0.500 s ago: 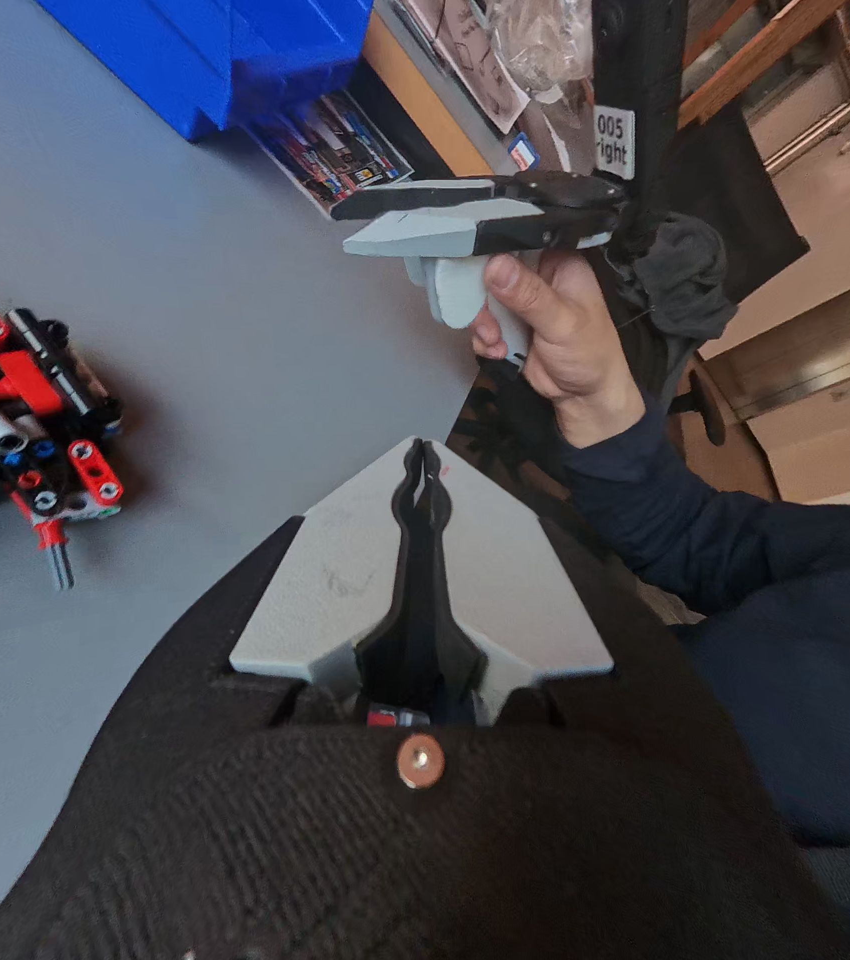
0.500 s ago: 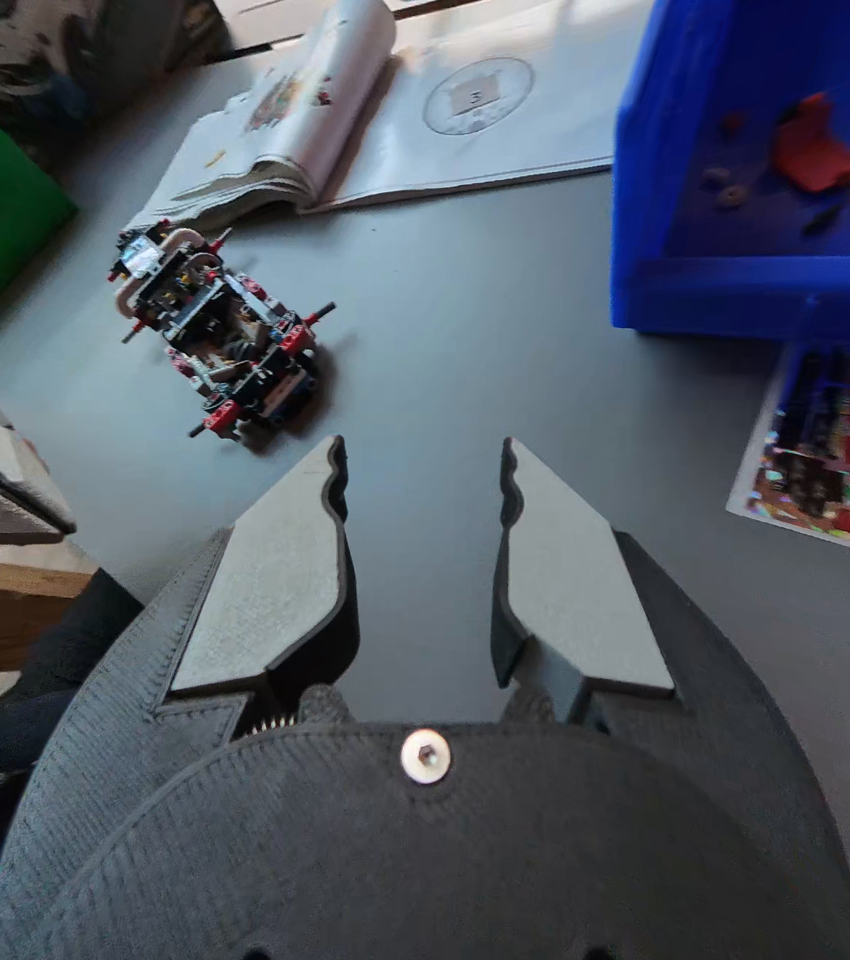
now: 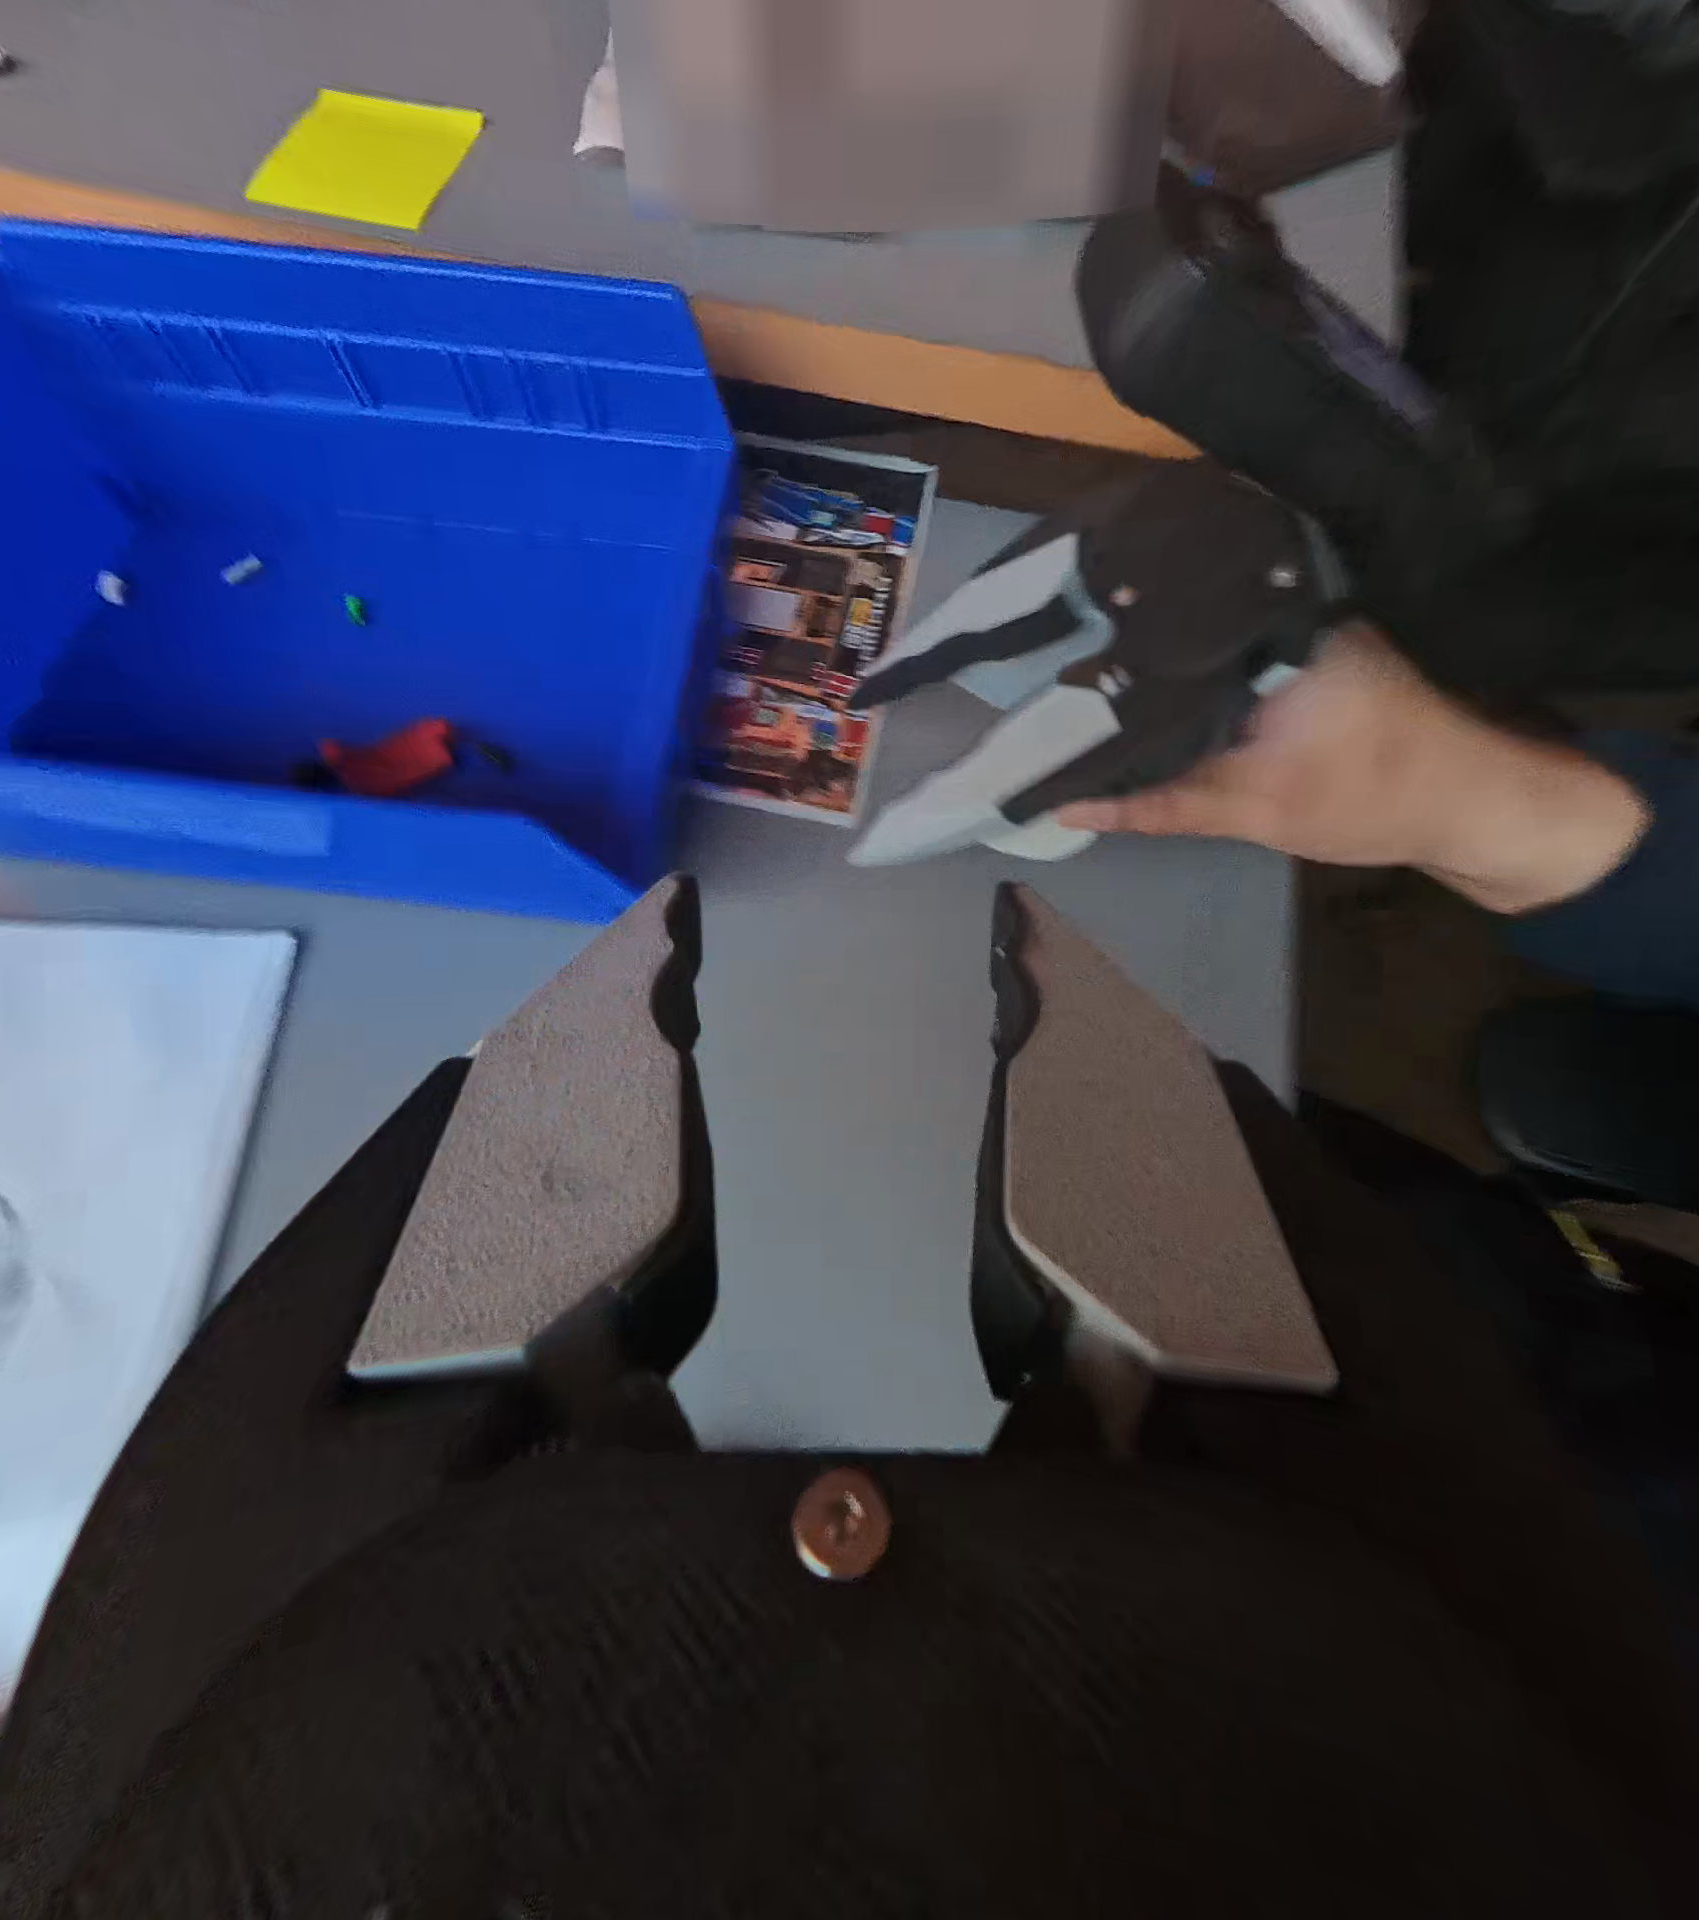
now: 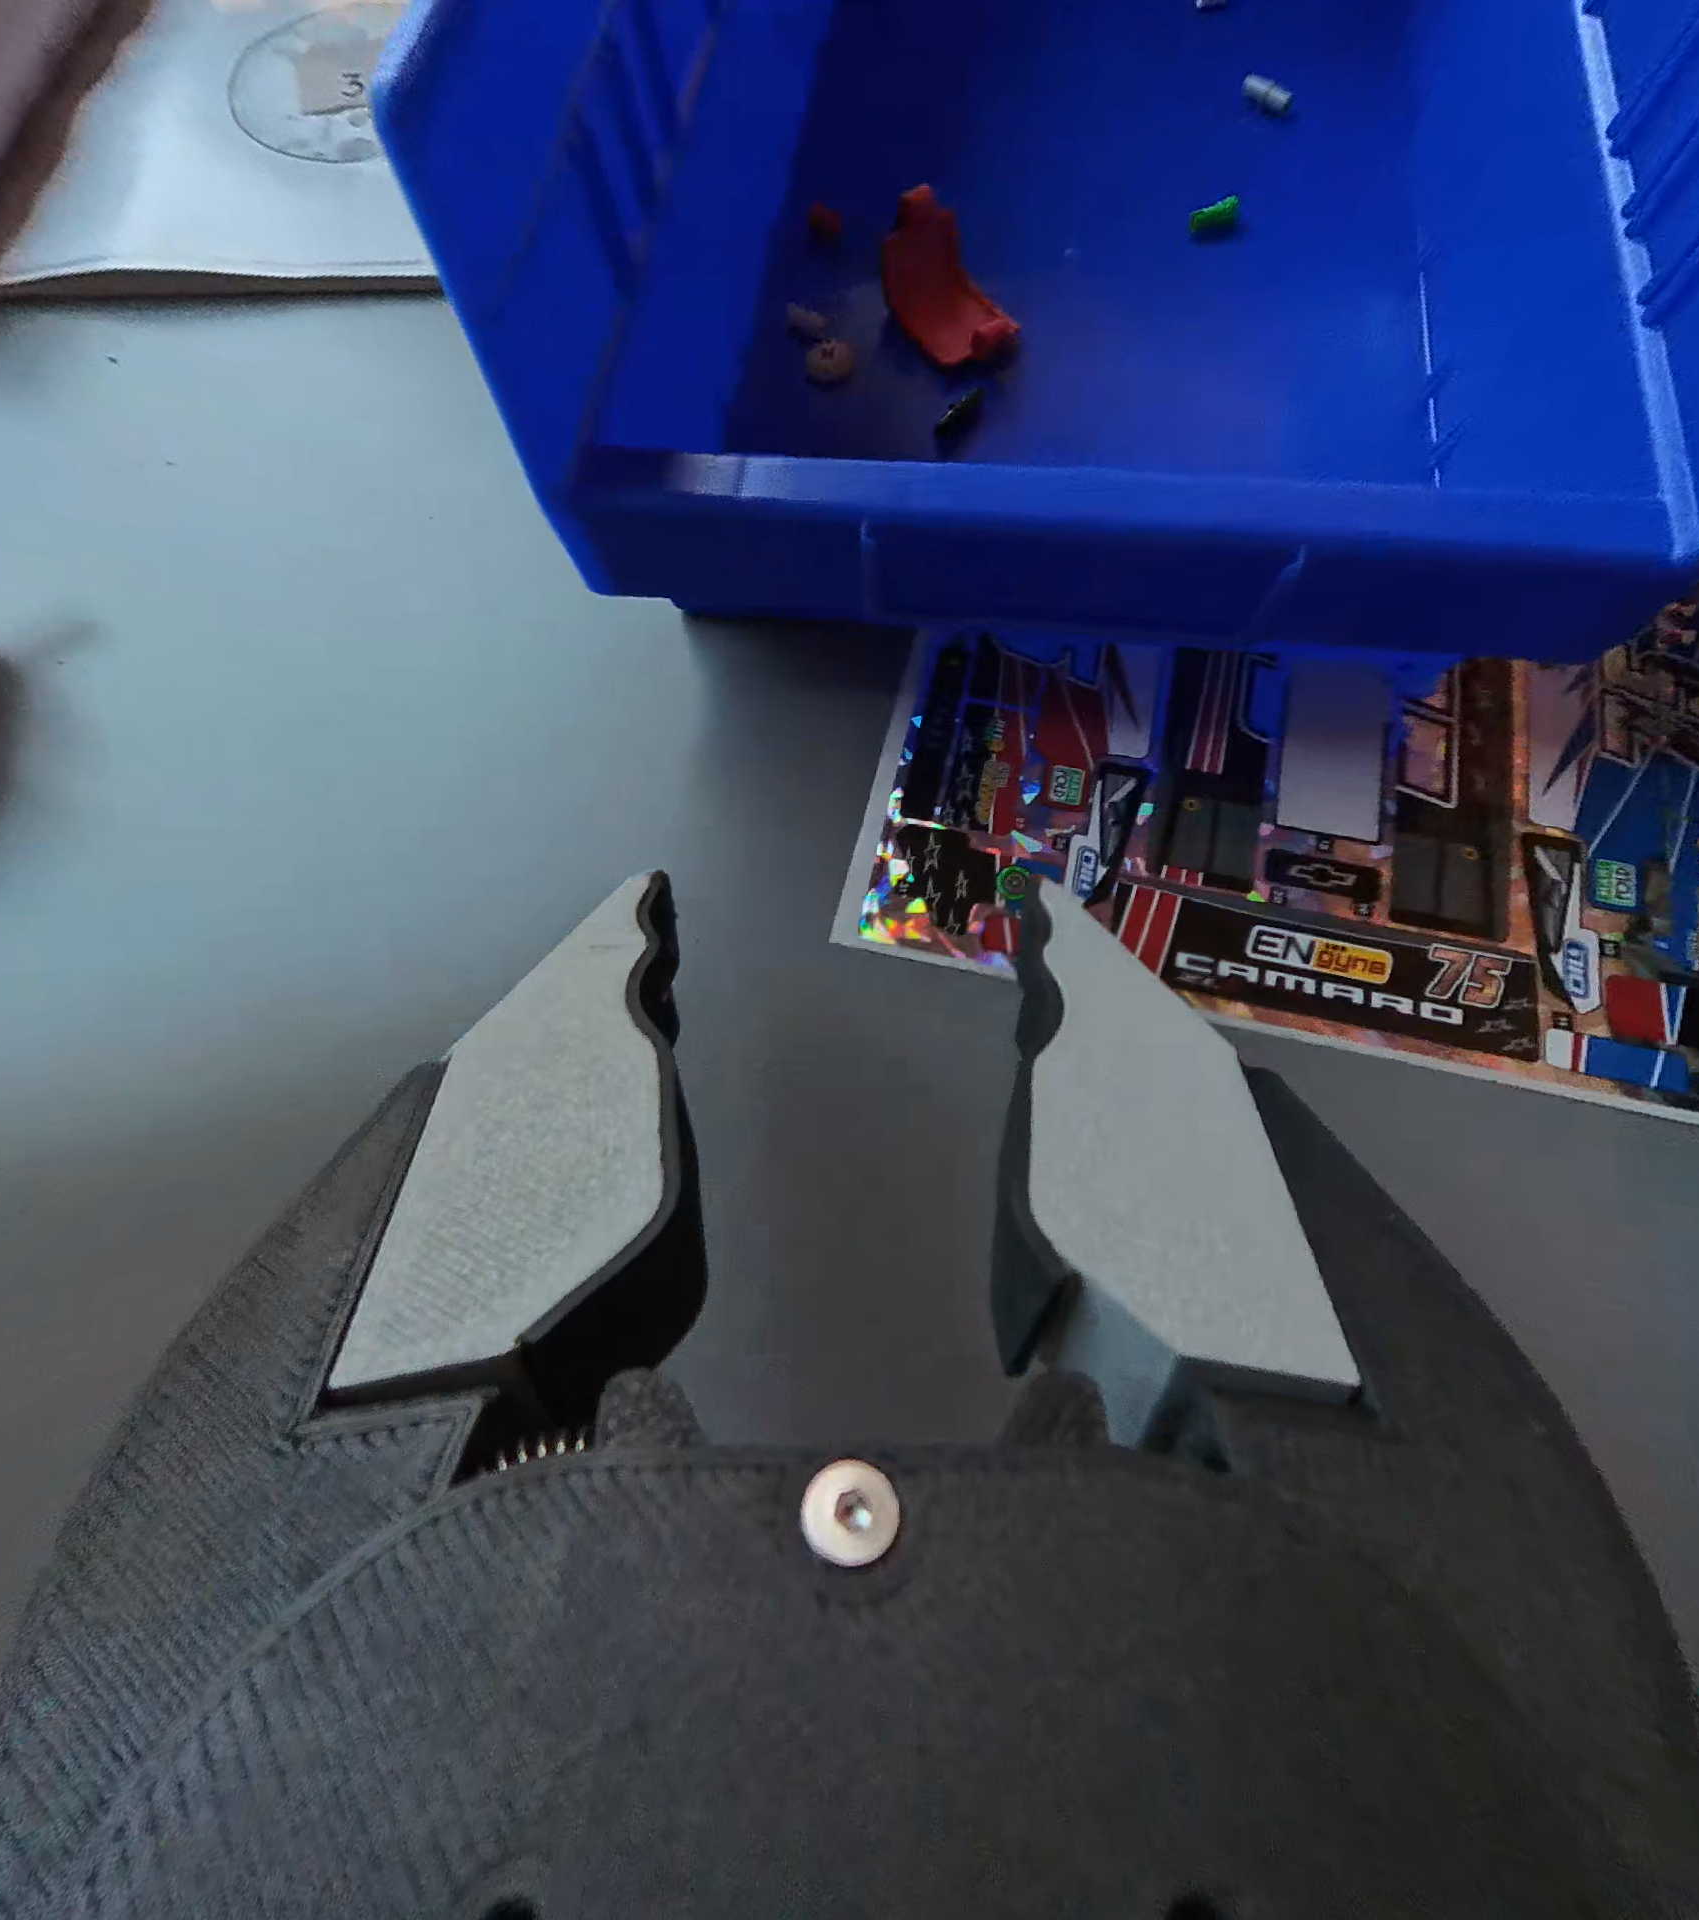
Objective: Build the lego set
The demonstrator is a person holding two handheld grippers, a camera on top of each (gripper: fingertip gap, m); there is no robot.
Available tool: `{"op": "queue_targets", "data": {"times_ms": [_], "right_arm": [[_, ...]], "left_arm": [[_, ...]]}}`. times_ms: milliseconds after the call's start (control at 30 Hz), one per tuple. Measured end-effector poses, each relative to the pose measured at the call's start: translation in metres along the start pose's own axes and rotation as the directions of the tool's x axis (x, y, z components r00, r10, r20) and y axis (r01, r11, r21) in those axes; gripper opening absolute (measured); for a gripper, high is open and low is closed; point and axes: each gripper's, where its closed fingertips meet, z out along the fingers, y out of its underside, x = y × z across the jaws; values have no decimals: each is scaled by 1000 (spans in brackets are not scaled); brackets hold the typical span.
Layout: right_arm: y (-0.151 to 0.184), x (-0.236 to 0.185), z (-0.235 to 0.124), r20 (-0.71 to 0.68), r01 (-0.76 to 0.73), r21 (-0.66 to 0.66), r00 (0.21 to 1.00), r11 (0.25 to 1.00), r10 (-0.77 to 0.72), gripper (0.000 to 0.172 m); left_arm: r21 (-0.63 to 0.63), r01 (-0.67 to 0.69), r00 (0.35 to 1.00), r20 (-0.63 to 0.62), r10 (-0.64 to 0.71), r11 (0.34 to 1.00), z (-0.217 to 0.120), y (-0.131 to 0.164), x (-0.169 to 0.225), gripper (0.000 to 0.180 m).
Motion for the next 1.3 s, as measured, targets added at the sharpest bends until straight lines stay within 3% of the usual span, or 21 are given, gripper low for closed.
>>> {"op": "queue_targets", "data": {"times_ms": [167, 267, 367, 467, 500, 600, 733, 867, 1033, 1167, 1300], "right_arm": [[3, 29, 21, -93, 59, -125, 993, 990, -71, 73], [4, 36, 33, -46, 68, -161, 996, 985, -76, 76], [1, 41, 34, -2, 125, -147, 992, 981, -127, 56], [1, 43, 33, 6, 134, -108, 991, 985, -134, 50], [1, 42, 33, 11, 144, -91, 990, 985, -143, 47], [3, 37, 31, 36, 183, -68, 983, 981, -181, 31], [13, 26, 20, 93, 282, -93, 957, 955, -274, 1], [30, 19, -1, 164, 314, -142, 943, 939, -290, 0], [52, 21, -28, 232, 342, -204, 927, 917, -294, 0], [65, 6, -43, 317, 190, -239, 942, 952, -108, 0], [68, 10, -51, 235, 209, -226, 960, 951, -155, 0]], "left_arm": [[-310, -71, 995, 48, 90, 948, 86, -11, -51, 53], [-404, -89, 995, 14, 103, 910, 118, -9, -56, 59], [-590, -104, 990, 18, 142, 801, 143, 20, -69, 50], [-734, -146, 980, -18, 196, 664, 155, 55, -76, 33], [-731, -168, 978, -37, 207, 661, 157, 53, -73, 18], [-747, -185, 971, -36, 238, 639, 151, 53, -76, 18], [-715, -169, 977, -29, 213, 678, 144, 42, -91, 18], [-693, -166, 975, -8, 223, 702, 136, 36, -105, 18], [-715, -218, 956, -20, 292, 664, 138, 54, -101, 19], [-701, -213, 951, 11, 309, 681, 144, 58, -100, 20], [-631, -241, 942, 30, 334, 738, 137, 39, -91, 27]]}}
